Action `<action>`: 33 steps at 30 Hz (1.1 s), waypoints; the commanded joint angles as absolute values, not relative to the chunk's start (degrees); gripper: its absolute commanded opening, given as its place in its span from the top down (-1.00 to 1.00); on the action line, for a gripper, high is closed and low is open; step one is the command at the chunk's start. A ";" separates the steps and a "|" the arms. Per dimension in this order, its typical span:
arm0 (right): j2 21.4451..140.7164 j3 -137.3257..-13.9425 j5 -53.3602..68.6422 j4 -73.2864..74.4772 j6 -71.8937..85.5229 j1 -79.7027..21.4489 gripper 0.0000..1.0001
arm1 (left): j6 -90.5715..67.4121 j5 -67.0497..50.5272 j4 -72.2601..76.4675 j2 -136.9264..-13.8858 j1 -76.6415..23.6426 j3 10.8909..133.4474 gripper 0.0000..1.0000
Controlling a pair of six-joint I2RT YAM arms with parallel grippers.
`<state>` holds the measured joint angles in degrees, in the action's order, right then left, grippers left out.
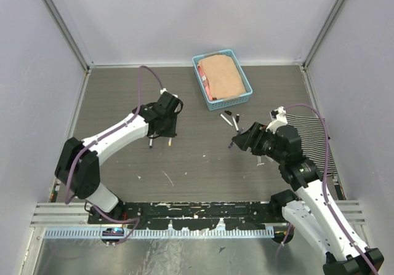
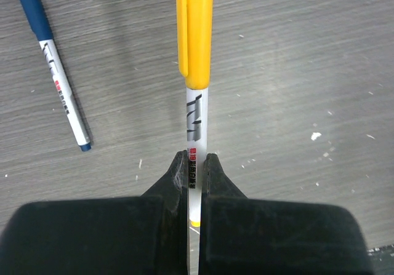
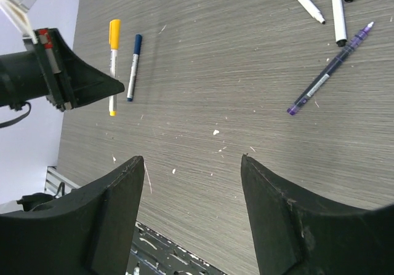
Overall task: Insert the pens into the pen caps
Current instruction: Place the pen at the center of the board.
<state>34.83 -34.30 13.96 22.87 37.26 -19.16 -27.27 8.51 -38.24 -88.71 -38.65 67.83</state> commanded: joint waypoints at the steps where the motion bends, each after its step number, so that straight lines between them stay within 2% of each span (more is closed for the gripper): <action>1: 33.49 -37.83 11.87 24.39 35.08 -19.05 -0.39 | -28.14 6.25 -36.84 -92.78 -35.38 69.35 1.00; 33: 35.38 -36.74 11.80 24.72 34.15 -19.05 -0.39 | -28.20 7.94 -35.75 -101.07 -31.52 72.21 1.00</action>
